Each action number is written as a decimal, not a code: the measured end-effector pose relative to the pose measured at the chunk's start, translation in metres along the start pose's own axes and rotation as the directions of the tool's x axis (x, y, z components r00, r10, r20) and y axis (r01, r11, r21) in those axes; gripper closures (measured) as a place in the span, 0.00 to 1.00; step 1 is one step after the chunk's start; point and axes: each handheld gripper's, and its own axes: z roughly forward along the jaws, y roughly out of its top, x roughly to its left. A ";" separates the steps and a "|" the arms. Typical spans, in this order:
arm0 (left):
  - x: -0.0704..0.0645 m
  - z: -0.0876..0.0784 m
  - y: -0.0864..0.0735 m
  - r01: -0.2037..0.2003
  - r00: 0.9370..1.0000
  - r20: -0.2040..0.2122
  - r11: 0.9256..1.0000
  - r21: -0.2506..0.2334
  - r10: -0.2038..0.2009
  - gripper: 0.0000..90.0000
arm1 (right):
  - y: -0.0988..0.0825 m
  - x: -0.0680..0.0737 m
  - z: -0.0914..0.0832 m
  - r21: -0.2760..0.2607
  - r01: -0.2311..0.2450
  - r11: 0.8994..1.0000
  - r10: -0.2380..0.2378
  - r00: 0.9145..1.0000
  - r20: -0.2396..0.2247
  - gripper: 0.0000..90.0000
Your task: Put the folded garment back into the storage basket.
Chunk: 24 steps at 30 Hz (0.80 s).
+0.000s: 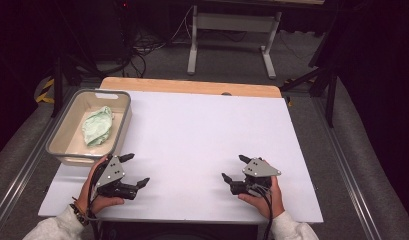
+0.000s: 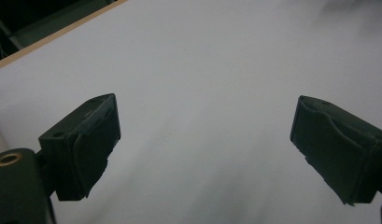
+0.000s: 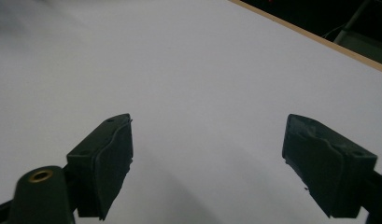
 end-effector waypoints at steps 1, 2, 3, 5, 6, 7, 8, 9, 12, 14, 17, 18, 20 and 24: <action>0.000 0.000 0.000 -0.003 1.000 0.001 1.000 -0.003 0.003 0.10 | 0.000 0.000 0.000 0.000 0.003 1.000 -0.003 1.000 0.000 0.19; 0.000 -0.001 0.001 -0.004 1.000 0.002 1.000 -0.009 0.004 0.10 | 0.001 0.001 0.000 -0.003 0.004 1.000 -0.004 1.000 -0.001 0.19; 0.000 -0.002 0.001 -0.001 1.000 0.004 1.000 -0.014 0.001 0.10 | 0.001 0.001 0.000 -0.004 0.003 1.000 -0.003 1.000 -0.002 0.19; 0.001 -0.002 0.001 0.000 1.000 0.006 1.000 -0.019 0.000 0.10 | 0.000 0.002 0.001 0.002 0.007 1.000 -0.007 1.000 -0.002 0.19; 0.001 -0.003 0.002 -0.002 1.000 0.008 1.000 -0.022 0.002 0.10 | -0.001 0.002 0.002 0.008 0.013 1.000 -0.013 1.000 -0.001 0.19; 0.001 -0.002 0.002 -0.003 1.000 0.011 1.000 -0.023 0.003 0.10 | -0.001 0.002 0.002 0.007 0.016 1.000 -0.016 1.000 -0.001 0.19; 0.001 -0.002 0.002 0.000 1.000 0.011 1.000 -0.023 0.001 0.10 | -0.001 0.002 0.003 0.006 0.018 1.000 -0.018 1.000 -0.001 0.19; 0.001 -0.002 0.002 0.001 1.000 0.013 1.000 -0.023 0.000 0.10 | -0.001 0.002 0.003 0.011 0.011 1.000 -0.011 1.000 -0.002 0.19; 0.000 -0.003 0.000 -0.002 1.000 0.012 1.000 -0.018 0.002 0.10 | 0.001 0.002 0.004 0.001 0.016 1.000 -0.016 1.000 -0.003 0.19; 0.001 -0.003 0.001 0.003 1.000 0.012 1.000 -0.021 -0.003 0.10 | 0.000 0.002 0.005 0.012 0.013 1.000 -0.012 1.000 -0.012 0.19; 0.003 0.001 0.000 0.011 1.000 0.009 1.000 -0.008 -0.011 0.10 | -0.001 0.000 0.003 0.004 0.000 1.000 0.000 1.000 -0.014 0.19; 0.002 0.002 0.000 0.010 1.000 0.009 1.000 -0.002 -0.010 0.10 | -0.001 0.000 0.003 -0.001 -0.005 1.000 0.005 1.000 -0.015 0.19; 0.001 0.002 -0.001 0.004 1.000 0.016 1.000 0.001 -0.004 0.10 | -0.001 0.000 0.002 -0.004 0.001 1.000 -0.001 1.000 -0.016 0.19; -0.001 0.001 0.001 -0.008 1.000 0.024 1.000 -0.004 0.008 0.11 | 0.000 0.003 0.003 -0.004 0.018 1.000 -0.018 1.000 -0.016 0.19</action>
